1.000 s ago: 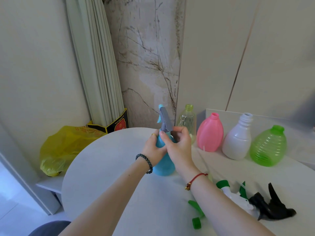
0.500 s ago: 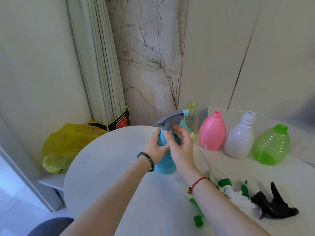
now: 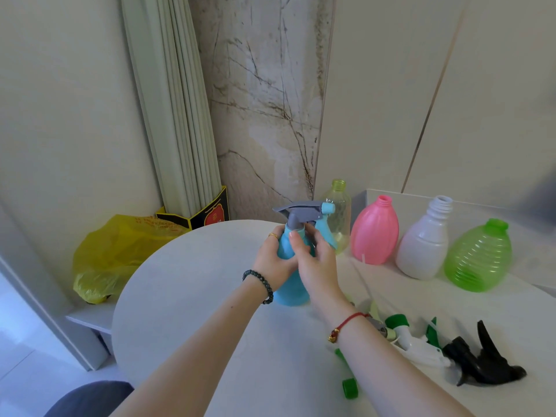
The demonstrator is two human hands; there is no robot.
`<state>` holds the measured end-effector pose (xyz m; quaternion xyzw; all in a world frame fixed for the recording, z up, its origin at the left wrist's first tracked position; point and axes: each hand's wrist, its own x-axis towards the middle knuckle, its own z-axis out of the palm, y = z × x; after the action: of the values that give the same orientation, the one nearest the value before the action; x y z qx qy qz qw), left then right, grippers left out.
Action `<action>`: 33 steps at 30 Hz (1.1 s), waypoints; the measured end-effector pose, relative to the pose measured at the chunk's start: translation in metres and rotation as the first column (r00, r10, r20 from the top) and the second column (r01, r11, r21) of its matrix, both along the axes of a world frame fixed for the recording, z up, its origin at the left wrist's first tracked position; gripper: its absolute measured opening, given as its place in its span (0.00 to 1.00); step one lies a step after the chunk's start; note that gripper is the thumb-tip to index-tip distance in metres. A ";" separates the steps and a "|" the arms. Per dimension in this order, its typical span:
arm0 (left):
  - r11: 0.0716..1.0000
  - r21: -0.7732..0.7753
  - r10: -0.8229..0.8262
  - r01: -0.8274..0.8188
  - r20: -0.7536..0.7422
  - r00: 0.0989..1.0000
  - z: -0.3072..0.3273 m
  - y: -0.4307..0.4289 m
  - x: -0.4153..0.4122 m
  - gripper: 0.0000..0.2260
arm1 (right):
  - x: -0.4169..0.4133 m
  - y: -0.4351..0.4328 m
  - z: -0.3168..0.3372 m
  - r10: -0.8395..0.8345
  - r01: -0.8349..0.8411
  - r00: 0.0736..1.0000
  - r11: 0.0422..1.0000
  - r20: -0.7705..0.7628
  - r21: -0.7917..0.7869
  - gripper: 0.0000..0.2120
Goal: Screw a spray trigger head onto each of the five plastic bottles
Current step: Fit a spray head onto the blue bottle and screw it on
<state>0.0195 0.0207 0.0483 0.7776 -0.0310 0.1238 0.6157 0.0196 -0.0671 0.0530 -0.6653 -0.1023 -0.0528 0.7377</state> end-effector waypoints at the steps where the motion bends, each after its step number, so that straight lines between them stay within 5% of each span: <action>1: 1.000 0.004 -0.003 0.003 0.008 1.000 0.000 0.000 0.000 0.14 | 0.000 0.002 0.000 -0.024 0.024 1.000 0.999 -0.003 0.034 0.13; 6: 1.000 0.021 0.012 -0.012 0.025 1.000 0.001 0.000 -0.002 0.15 | -0.001 0.001 -0.002 -0.054 0.051 0.993 0.998 0.105 0.030 0.14; 12: 1.000 0.003 -0.013 0.013 0.000 1.000 -0.002 0.001 -0.002 0.14 | -0.003 -0.012 -0.014 0.126 -0.058 0.963 0.961 0.239 -0.270 0.16; 18: 1.000 0.011 0.009 -0.010 0.020 1.000 -0.001 -0.001 -0.002 0.16 | -0.001 -0.035 -0.008 0.069 0.006 0.928 0.980 0.365 -0.200 0.08; 23: 1.000 0.022 0.007 -0.007 0.007 1.000 -0.002 0.000 -0.001 0.15 | 0.009 -0.024 0.012 0.233 -0.189 0.949 0.960 0.213 -0.207 0.17; 29: 1.000 0.016 0.022 -0.022 0.009 1.000 -0.005 -0.001 0.000 0.17 | 0.017 -0.021 0.019 0.045 -0.016 0.987 0.982 0.151 -0.188 0.16; 33: 0.999 0.020 0.040 -0.040 -0.004 0.999 -0.005 0.000 0.000 0.19 | 0.014 -0.019 0.020 0.178 -0.144 0.978 0.954 0.108 -0.263 0.13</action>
<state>0.0196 0.0202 0.0435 0.7844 -0.0154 0.1342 0.6054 0.0340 -0.0859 0.0731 -0.7387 -0.2099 -0.0222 0.6401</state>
